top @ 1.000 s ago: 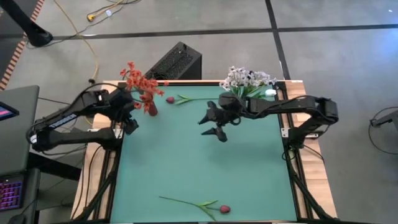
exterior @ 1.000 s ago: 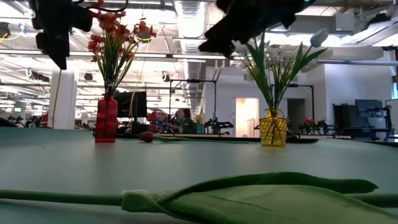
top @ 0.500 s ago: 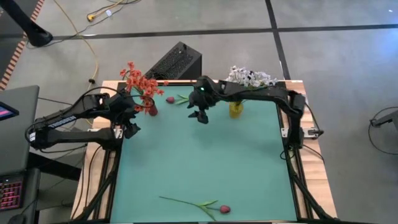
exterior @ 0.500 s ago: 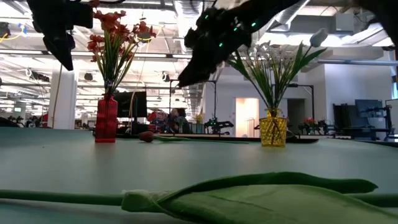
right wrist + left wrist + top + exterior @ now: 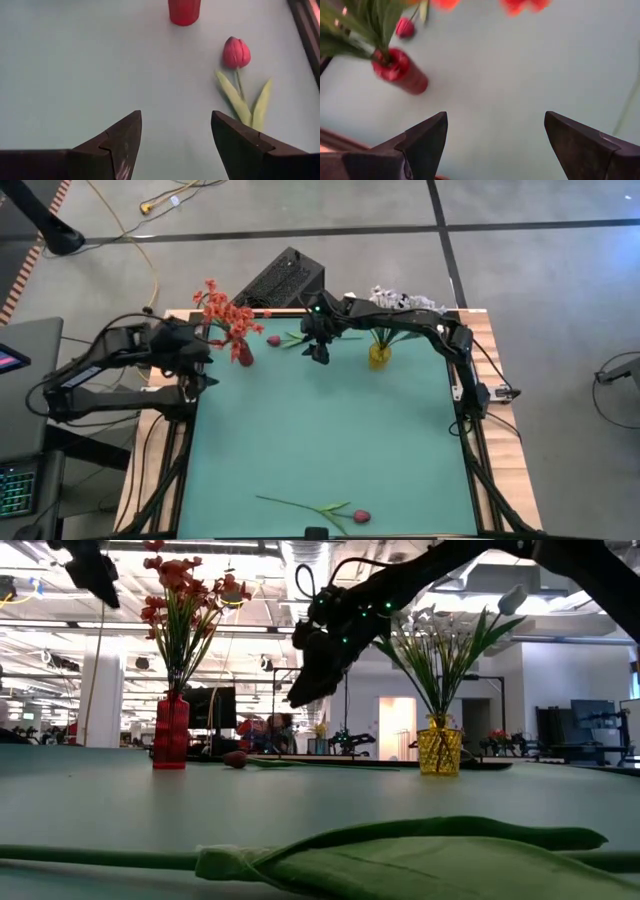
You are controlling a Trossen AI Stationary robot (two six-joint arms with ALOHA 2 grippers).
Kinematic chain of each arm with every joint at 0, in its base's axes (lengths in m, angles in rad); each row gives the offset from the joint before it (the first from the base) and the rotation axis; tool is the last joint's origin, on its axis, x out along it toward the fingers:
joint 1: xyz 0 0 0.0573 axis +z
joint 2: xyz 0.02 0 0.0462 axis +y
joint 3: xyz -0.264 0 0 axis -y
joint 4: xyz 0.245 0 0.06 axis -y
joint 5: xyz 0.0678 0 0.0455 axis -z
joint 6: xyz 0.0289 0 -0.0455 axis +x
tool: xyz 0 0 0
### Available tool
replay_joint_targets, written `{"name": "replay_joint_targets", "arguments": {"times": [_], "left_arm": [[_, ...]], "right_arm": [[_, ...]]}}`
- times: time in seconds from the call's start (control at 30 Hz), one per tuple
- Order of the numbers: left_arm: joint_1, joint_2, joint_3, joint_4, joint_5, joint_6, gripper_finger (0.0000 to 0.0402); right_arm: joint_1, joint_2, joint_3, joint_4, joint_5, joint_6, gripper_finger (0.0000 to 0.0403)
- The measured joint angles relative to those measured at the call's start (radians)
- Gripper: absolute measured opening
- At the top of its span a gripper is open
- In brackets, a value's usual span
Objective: Sort flowers into vase by color
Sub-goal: Put the top dark red flower into the red flower vase
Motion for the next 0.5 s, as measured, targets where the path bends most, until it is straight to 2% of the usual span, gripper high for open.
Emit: {"name": "replay_joint_targets", "arguments": {"times": [0.3, 0.5], "left_arm": [[0.0, -0.079, 0.048, 0.109, 0.139, 0.124, 0.032], [0.0, -0.11, 0.048, 0.133, 0.156, 0.125, 0.032]], "right_arm": [[-0.032, 0.0, 0.0, 0.001, -0.004, 0.0, 0.0265], [-0.06, 0.001, 0.0, 0.005, -0.009, 0.0, 0.0265]]}}
